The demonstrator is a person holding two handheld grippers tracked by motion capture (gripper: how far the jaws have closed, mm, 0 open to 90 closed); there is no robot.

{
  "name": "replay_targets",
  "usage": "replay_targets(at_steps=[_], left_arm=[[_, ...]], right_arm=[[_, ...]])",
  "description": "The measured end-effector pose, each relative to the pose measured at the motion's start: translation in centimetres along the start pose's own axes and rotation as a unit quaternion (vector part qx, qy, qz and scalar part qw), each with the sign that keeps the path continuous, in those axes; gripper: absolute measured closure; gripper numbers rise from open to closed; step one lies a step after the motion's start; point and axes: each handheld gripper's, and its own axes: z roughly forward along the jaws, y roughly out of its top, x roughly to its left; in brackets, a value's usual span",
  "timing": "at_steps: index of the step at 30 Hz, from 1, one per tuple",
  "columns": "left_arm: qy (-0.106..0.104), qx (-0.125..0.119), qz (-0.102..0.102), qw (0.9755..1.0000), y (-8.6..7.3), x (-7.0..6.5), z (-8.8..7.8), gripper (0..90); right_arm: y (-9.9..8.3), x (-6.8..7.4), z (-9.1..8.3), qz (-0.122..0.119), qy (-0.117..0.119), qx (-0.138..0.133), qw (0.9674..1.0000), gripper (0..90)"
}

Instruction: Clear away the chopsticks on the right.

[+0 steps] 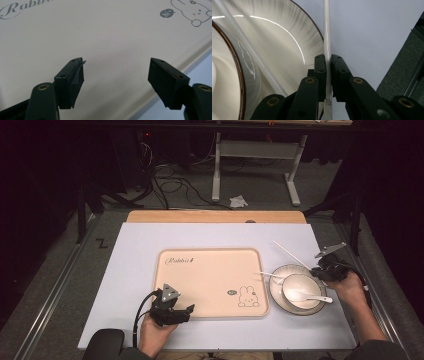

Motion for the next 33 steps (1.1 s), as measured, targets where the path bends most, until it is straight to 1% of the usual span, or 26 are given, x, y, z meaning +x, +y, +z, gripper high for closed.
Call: replay_targets(at_steps=[5, 9, 10, 13, 14, 20, 22, 23, 24, 25, 28, 29, 31, 33], left_arm=[[-0.001, 0.001, 0.001, 1.0, 0.0, 0.0, 0.0, 29.2], [-0.004, 0.0, 0.004, 1.0, 0.2, -0.1, 0.1, 29.2], [-0.005, 0.0, 0.005, 1.0, 0.2, -0.1, 0.2, 29.2], [-0.007, 0.001, 0.007, 0.9999, 0.3, -0.1, 0.3, 29.3], [-0.01, 0.002, 0.01, 0.9999, 0.4, -0.2, 0.4, 29.4], [-0.015, 0.0, 0.016, 0.9998, 0.7, -0.3, 0.6, 29.5], [-0.019, 0.0, 0.018, 0.9997, 0.9, -0.4, 0.8, 29.6], [-0.019, 0.0, 0.018, 0.9997, 0.9, -0.4, 0.8, 29.7], [-0.02, 0.0, 0.02, 0.9996, 0.9, -0.4, 0.8, 29.7], [-0.022, -0.001, 0.024, 0.9995, 1.1, -0.5, 1.0, 29.7], [-0.025, -0.001, 0.026, 0.9994, 1.2, -0.6, 1.1, 29.8], [-0.028, 0.001, 0.029, 0.9992, 1.3, -0.7, 1.2, 29.9], [-0.028, 0.001, 0.031, 0.9991, 1.4, -0.7, 1.3, 29.9], [-0.032, 0.0, 0.035, 0.9989, 1.6, -0.8, 1.5, 29.9]], right_arm=[[-0.1, 0.0, -0.2, 0.002, -0.003, -0.001, 1.0, 85.4], [-0.3, 0.0, -0.7, 0.01, -0.002, -0.012, 0.9999, 85.4], [-0.4, 0.0, -1.0, 0.013, 0.002, -0.018, 0.9997, 85.5], [-0.6, 0.0, -1.4, 0.017, 0.003, -0.022, 0.9996, 85.5], [-0.7, 0.2, -1.7, 0.022, 0.001, -0.03, 0.9993, 85.6], [-0.9, 0.6, -2.5, 0.021, -0.001, -0.039, 0.999, 85.8], [-1.0, 0.8, -3.1, 0.023, -0.007, -0.049, 0.9985, 85.8], [-1.0, 0.8, -3.1, 0.023, -0.007, -0.049, 0.9985, 85.8], [-1.0, 1.0, -3.3, 0.028, -0.007, -0.053, 0.9982, 85.8], [-1.1, 1.1, -3.8, 0.029, -0.008, -0.058, 0.9979, 85.9], [-1.2, 1.3, -4.1, 0.033, -0.007, -0.064, 0.9973, 85.9], [-1.4, 1.5, -4.5, 0.035, -0.01, -0.069, 0.9969, 85.9], [-1.5, 1.5, -4.7, 0.035, -0.01, -0.072, 0.9967, 85.9], [-1.7, 1.8, -5.4, 0.043, -0.012, -0.081, 0.9957, 85.9]])
